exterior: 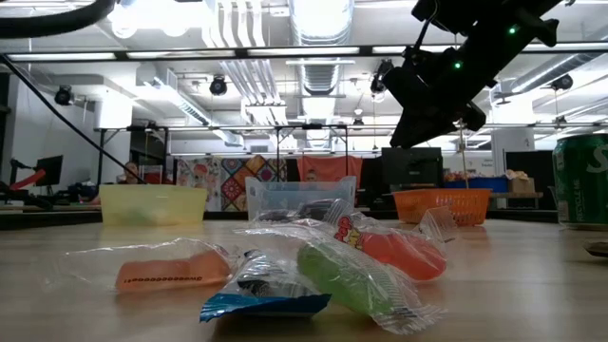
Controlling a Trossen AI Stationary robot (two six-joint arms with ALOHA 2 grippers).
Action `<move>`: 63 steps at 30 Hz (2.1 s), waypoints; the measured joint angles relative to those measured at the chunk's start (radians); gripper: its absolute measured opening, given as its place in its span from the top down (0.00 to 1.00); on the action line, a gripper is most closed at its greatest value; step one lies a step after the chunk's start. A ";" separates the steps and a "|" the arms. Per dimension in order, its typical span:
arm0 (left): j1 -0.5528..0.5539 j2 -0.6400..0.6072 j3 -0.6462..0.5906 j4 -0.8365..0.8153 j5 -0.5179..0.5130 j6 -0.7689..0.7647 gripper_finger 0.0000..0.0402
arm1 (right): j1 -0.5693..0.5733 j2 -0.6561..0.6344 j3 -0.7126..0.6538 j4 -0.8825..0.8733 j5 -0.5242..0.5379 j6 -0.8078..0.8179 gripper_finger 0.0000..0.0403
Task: Organize candy in baskets
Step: Put the white chocolate bar chocolate into the orange bin
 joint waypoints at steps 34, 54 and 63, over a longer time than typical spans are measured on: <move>-0.003 -0.248 -0.004 0.105 -0.591 0.273 0.99 | 0.087 0.000 -0.001 0.432 -0.077 -0.356 0.79; -0.134 -0.086 -0.092 0.120 -0.547 0.016 0.71 | 0.146 0.005 -0.004 0.590 -0.287 -0.473 0.87; -0.134 -0.090 -0.116 0.138 -0.543 0.027 0.83 | 0.137 0.005 0.002 0.744 -0.286 -0.638 0.87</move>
